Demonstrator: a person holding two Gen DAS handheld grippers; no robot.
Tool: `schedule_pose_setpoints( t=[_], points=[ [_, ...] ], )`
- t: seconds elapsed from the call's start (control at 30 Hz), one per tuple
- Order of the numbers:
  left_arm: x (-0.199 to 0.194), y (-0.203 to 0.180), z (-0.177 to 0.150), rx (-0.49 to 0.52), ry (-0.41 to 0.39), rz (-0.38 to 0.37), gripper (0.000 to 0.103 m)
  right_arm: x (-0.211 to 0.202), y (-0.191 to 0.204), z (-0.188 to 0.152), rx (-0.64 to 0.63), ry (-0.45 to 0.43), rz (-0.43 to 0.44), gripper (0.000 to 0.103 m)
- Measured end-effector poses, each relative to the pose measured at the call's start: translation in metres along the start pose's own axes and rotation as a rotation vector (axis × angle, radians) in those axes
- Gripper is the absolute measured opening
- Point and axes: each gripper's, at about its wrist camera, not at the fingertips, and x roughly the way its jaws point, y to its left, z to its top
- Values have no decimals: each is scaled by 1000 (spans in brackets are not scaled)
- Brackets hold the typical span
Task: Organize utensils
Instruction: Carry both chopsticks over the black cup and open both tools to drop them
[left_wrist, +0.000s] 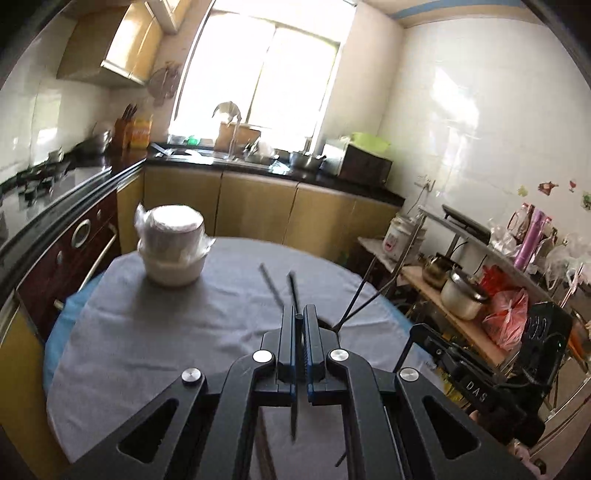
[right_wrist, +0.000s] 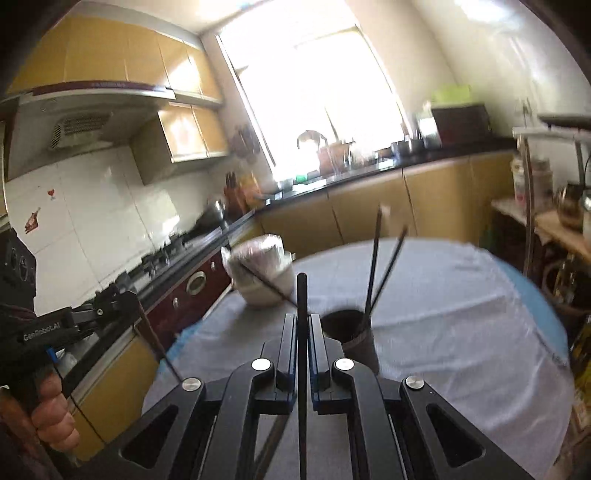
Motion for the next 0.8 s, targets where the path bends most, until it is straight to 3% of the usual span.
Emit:
schedule_pose_setpoints(
  t=[0.37,0.57,0.8],
  points=[
    [7,-49,78,78,-175,-60,4,-2,14,83,-50,-206,-18,6],
    [26,-55,90,58,-238,-62,4,18,12,104,-77,-296,-75,6],
    [57,-50,87,41,-277,-42,4,59,-6,102,-61,-301,-144,6]
  ],
)
